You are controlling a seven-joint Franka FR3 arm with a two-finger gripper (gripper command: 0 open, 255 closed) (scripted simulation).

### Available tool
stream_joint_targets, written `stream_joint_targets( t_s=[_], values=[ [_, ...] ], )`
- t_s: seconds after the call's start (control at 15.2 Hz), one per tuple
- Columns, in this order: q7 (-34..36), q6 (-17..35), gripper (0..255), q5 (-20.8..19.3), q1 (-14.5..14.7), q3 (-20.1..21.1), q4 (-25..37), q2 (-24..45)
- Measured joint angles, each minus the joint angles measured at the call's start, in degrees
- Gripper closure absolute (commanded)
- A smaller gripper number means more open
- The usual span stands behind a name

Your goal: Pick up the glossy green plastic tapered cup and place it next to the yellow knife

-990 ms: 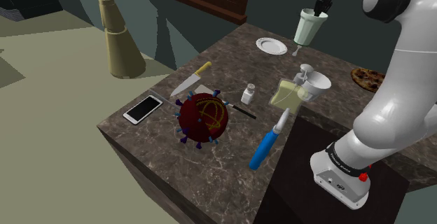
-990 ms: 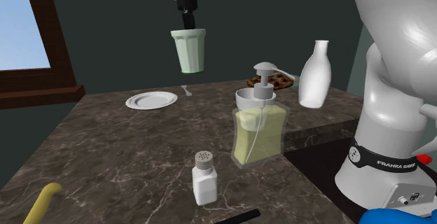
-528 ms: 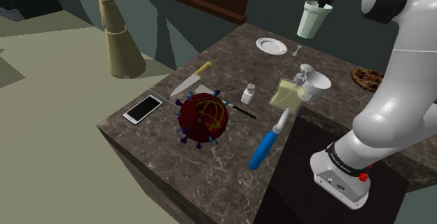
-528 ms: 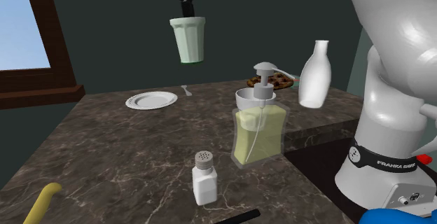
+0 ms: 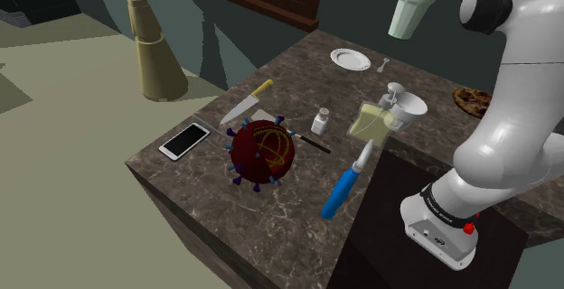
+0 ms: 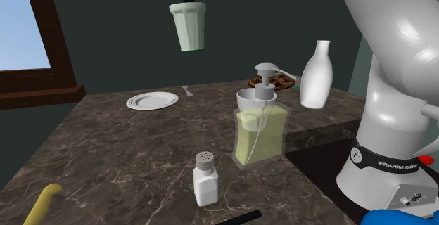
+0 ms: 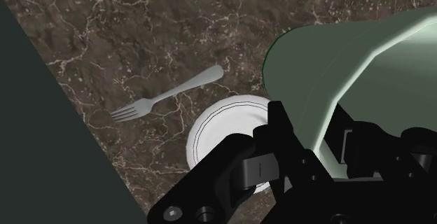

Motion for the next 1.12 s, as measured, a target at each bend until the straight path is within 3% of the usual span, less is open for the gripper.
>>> stream_joint_targets(
  t_s=[0.13, 0.59, 1.12],
  values=[
    [0.69, -0.86, 255, 0.07, 0.28, 0.08, 0.76, -0.18],
    [7.83, 8.65, 255, -5.51, 13.70, 0.13, -22.20, -15.15],
    [19.04, 13.78, 255, -8.70, 23.07, 3.79, -34.76, -25.31]
  ],
)
